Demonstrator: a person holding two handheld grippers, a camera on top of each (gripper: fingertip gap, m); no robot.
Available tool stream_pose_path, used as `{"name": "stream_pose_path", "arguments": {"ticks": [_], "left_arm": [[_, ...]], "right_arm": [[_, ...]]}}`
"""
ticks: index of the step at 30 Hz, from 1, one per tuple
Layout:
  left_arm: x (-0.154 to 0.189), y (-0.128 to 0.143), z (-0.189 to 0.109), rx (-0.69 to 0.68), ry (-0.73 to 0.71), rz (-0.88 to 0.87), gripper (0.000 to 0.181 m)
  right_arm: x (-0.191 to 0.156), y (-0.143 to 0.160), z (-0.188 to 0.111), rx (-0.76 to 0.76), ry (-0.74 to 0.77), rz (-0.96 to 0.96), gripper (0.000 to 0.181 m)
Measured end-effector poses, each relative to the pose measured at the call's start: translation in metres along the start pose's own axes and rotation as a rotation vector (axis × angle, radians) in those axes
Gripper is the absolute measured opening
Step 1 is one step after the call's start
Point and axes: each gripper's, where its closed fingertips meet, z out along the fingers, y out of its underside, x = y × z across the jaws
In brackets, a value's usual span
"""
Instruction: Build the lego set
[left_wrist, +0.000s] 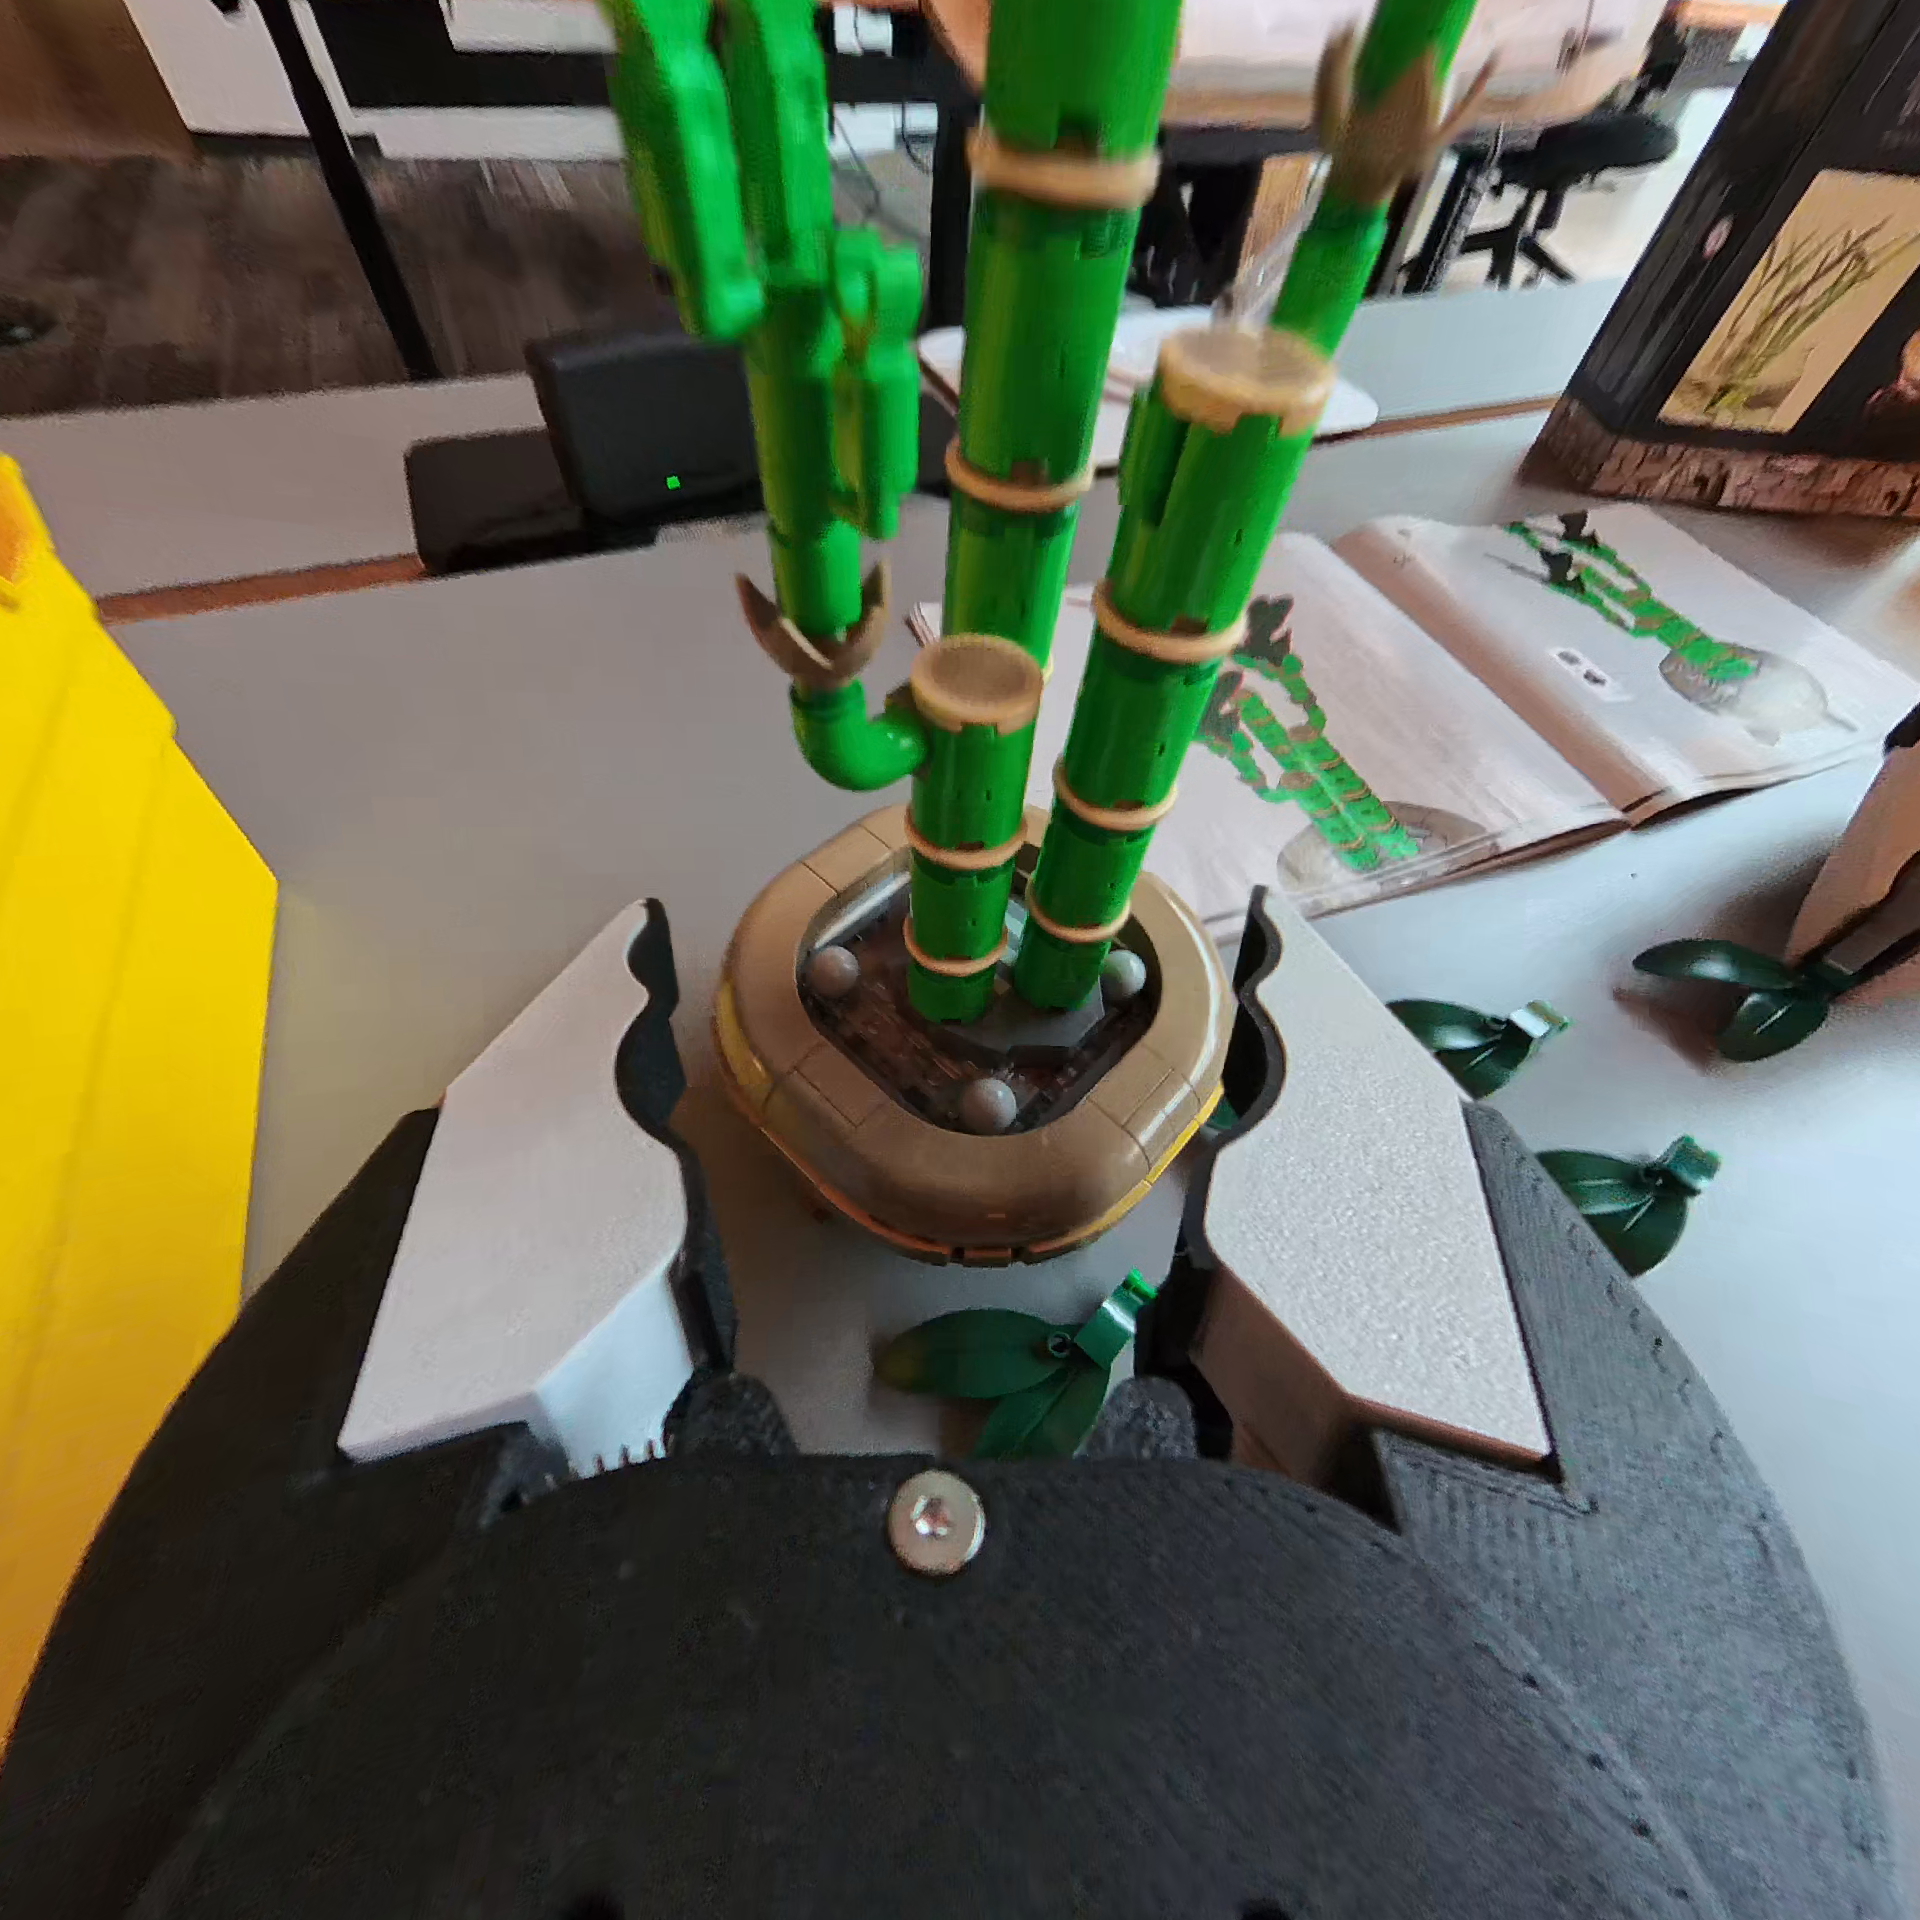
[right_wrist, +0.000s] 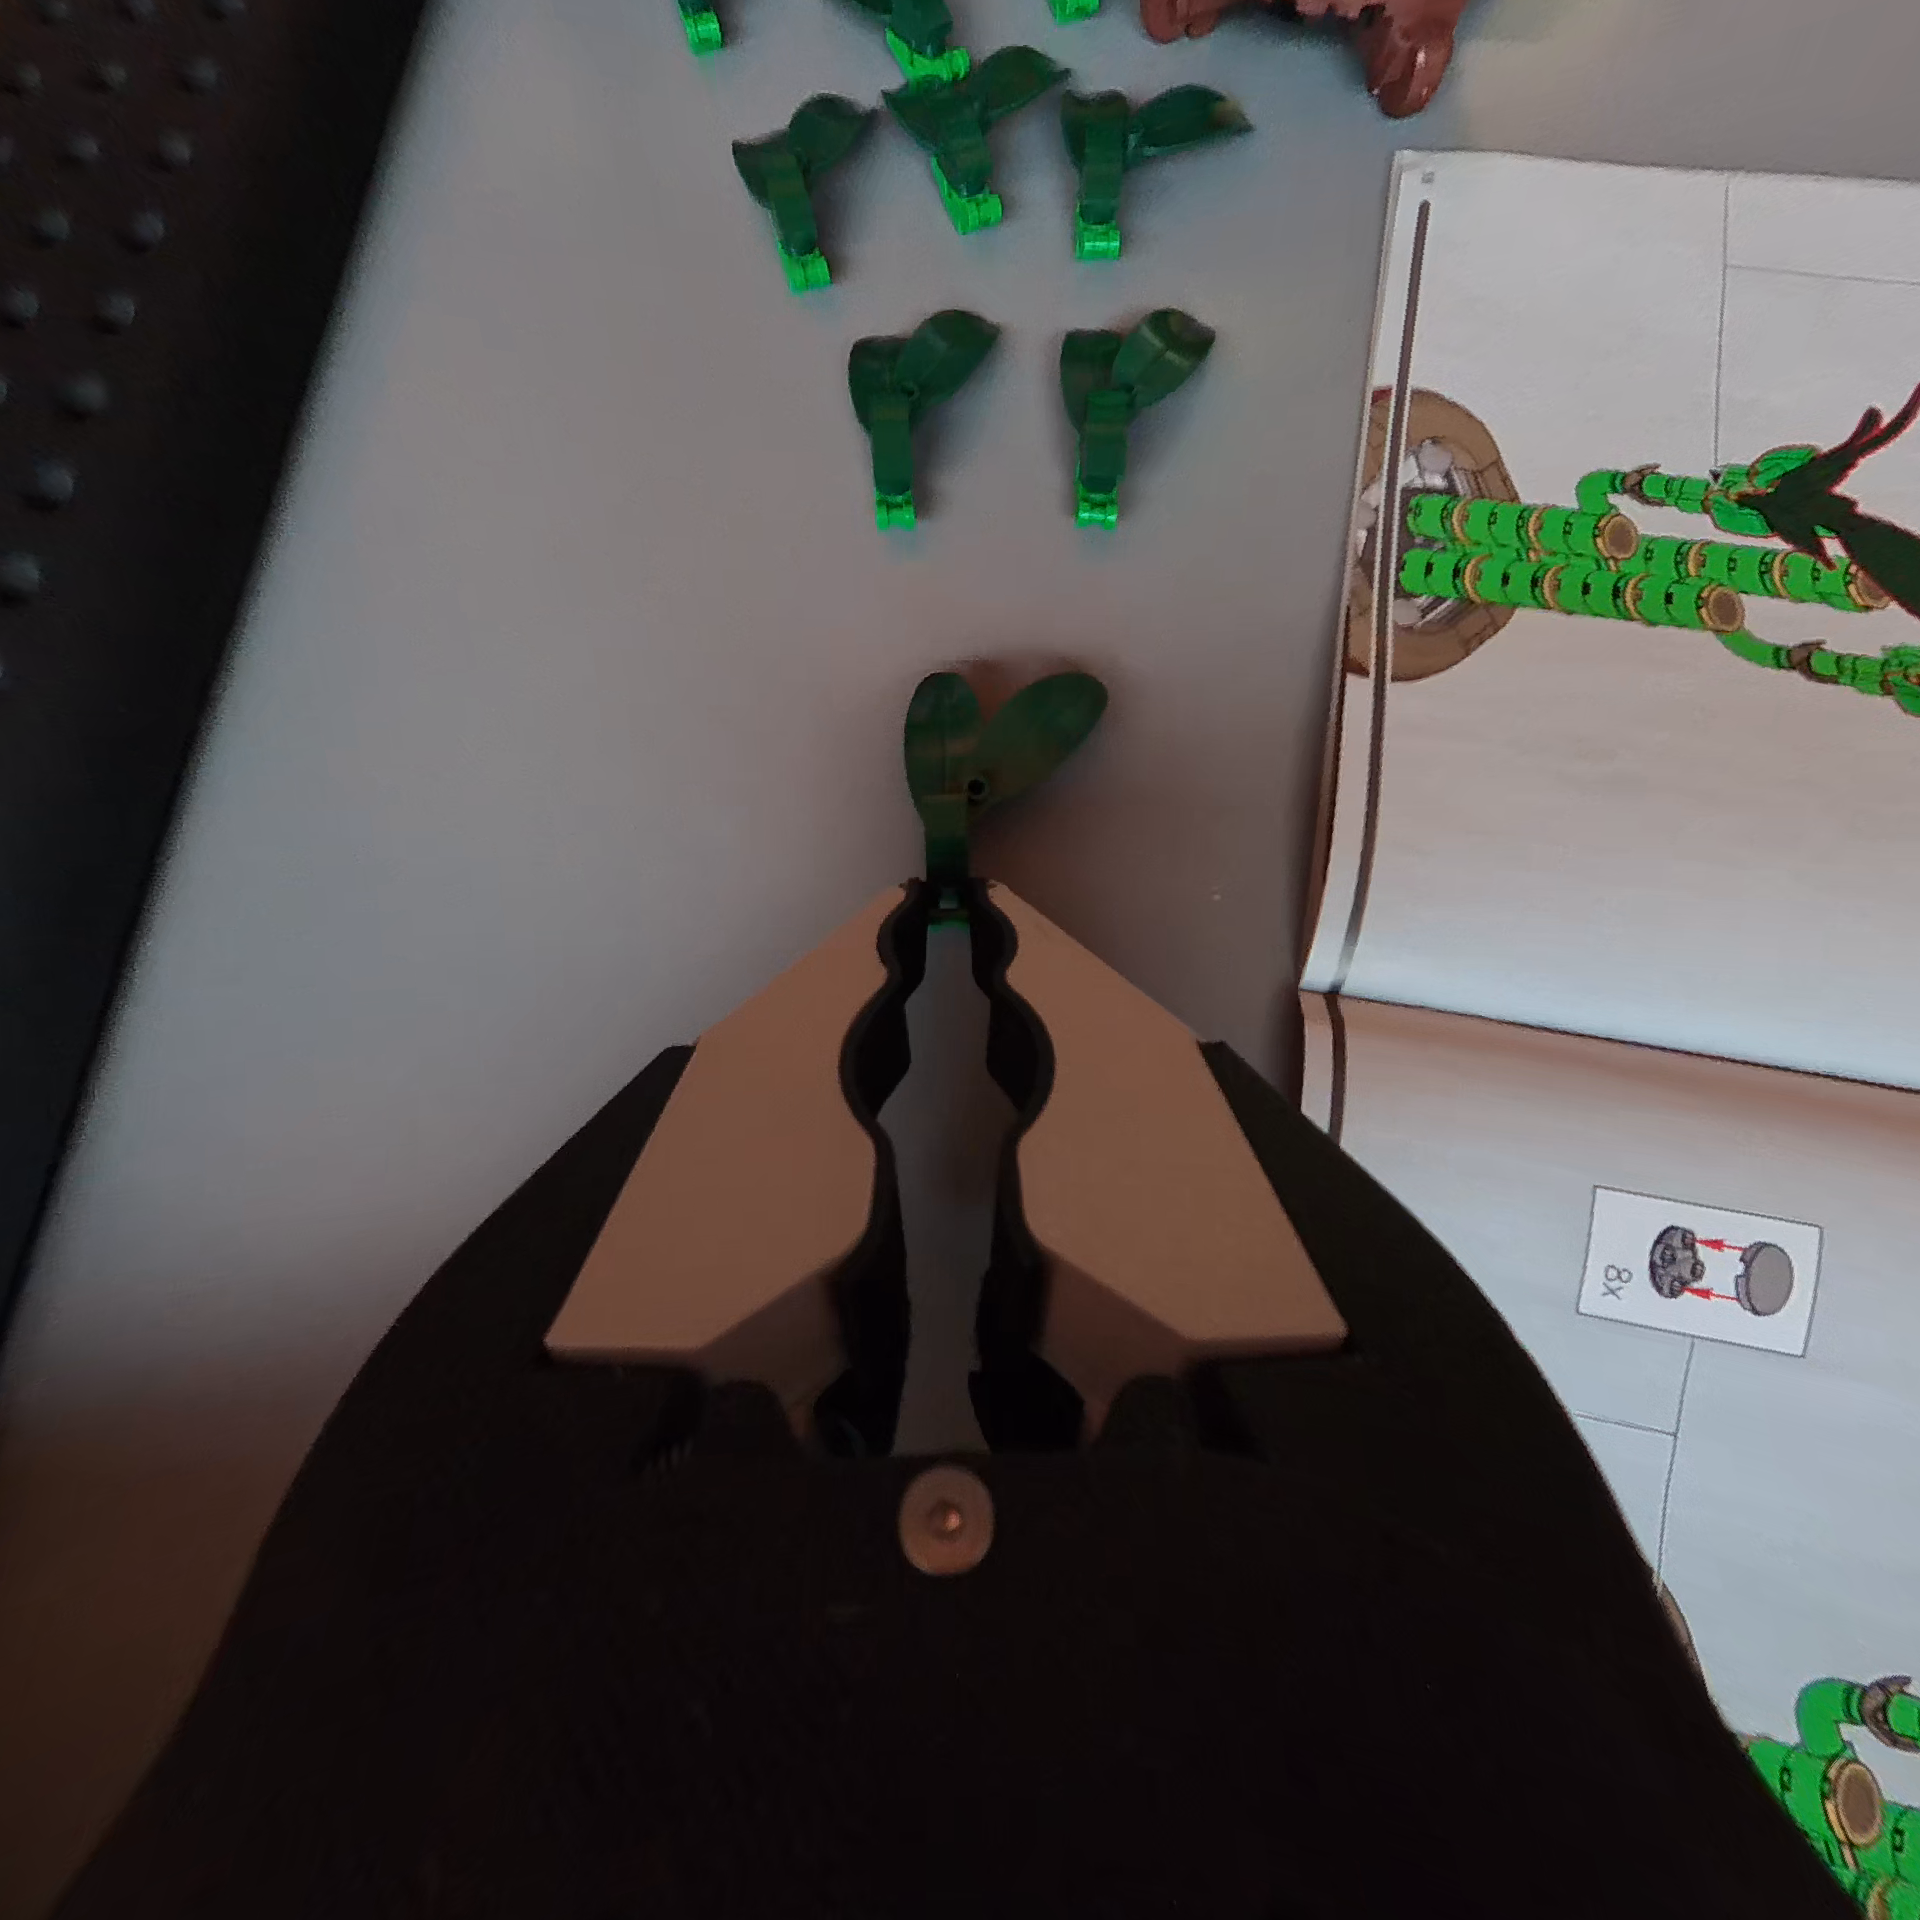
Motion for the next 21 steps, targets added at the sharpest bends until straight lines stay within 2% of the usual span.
{"name": "stream_pose_path", "arguments": {"ticks": [3, 8, 16, 18, 21], "left_arm": [[-0.001, -0.018, -0.011, 0.09, -0.001, -0.016, 0.107], [-0.004, -0.033, -0.024, 0.174, -0.002, -0.043, 0.103], [0.007, -0.066, -0.058, 0.339, 0.025, -0.059, 0.094], [0.026, -0.075, -0.073, 0.395, 0.127, -0.096, 0.076], [0.07, -0.085, -0.103, 0.468, 0.418, -0.246, 0.032]], "right_arm": [[-0.001, -0.016, -0.006, 0.08, -0.003, 0.008, 0.006], [-0.003, -0.065, -0.034, 0.305, 0.061, -0.026, 0.006], [-0.002, -0.126, -0.055, 0.392, 0.331, -0.139, 0.006], [-0.003, -0.149, -0.06, 0.415, 0.424, -0.155, 0.006], [-0.011, -0.186, -0.067, 0.483, 0.526, -0.164, 0.006]]}}
